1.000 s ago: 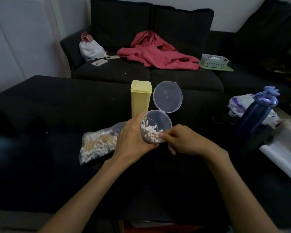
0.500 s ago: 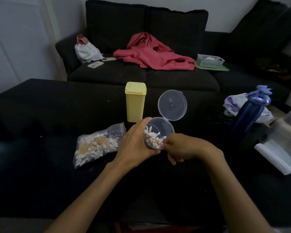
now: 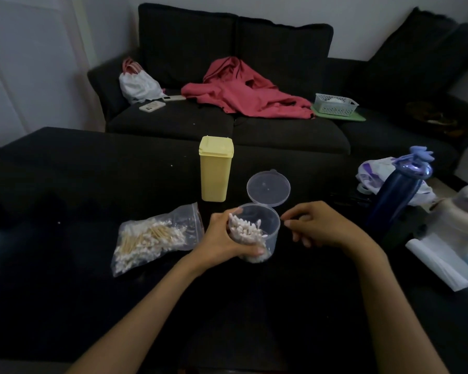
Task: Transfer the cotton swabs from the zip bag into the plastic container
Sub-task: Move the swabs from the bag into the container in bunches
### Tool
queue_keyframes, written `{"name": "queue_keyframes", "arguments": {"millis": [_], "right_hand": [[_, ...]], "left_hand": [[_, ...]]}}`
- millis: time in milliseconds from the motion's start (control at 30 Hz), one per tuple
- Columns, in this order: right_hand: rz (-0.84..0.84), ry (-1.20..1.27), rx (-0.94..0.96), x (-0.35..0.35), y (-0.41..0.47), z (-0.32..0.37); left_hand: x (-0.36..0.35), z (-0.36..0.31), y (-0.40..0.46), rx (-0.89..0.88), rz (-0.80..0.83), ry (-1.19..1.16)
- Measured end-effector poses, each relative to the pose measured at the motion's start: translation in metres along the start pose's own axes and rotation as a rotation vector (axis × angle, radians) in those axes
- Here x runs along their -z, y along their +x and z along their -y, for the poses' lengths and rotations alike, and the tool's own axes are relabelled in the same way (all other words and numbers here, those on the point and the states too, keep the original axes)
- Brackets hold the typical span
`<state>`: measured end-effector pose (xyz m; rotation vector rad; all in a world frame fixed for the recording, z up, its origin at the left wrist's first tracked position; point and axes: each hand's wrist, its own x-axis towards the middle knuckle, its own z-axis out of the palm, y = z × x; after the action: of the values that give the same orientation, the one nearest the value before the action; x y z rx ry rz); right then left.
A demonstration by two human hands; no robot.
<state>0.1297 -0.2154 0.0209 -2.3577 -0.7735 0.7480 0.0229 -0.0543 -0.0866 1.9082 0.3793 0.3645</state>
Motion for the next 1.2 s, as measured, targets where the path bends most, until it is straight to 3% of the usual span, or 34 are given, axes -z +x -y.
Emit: {"name": "queue_keyframes", "arguments": {"millis": [200, 433, 533, 600, 700, 800, 933, 1067, 1133, 1200], "right_hand": [[0.054, 0.274, -0.172, -0.012, 0.012, -0.008], [0.102, 0.191, -0.272, -0.014, 0.009, -0.003], [0.032, 0.162, -0.269, -0.008, 0.003, 0.007], [-0.059, 0.125, -0.195, -0.007, 0.0, 0.015], [-0.194, 0.17, 0.026, -0.013, 0.0, 0.029], [-0.197, 0.263, 0.209, -0.04, 0.001, 0.05], [-0.108, 0.191, 0.278, -0.094, 0.009, 0.068], [-0.031, -0.072, 0.335, -0.137, 0.021, 0.065], [0.034, 0.049, 0.253, -0.143, 0.03, 0.062], [0.148, 0.383, 0.109, -0.139, 0.035, 0.064]], "left_hand": [[-0.004, 0.0, 0.004, 0.07, 0.074, 0.066], [-0.003, -0.007, 0.0, 0.16, 0.091, 0.033], [0.014, -0.03, -0.013, 0.126, 0.076, 0.036], [0.037, -0.046, -0.026, 0.034, -0.026, 0.036], [0.074, -0.045, -0.044, -0.093, -0.343, 0.199], [0.102, -0.019, -0.057, -0.009, -0.477, 0.475], [0.117, 0.016, -0.07, 0.171, -0.244, 0.814], [0.125, 0.032, -0.081, 0.214, -0.082, 0.722], [0.13, 0.032, -0.082, 0.205, -0.054, 0.69], [0.134, 0.03, -0.081, 0.199, -0.029, 0.655]]}}
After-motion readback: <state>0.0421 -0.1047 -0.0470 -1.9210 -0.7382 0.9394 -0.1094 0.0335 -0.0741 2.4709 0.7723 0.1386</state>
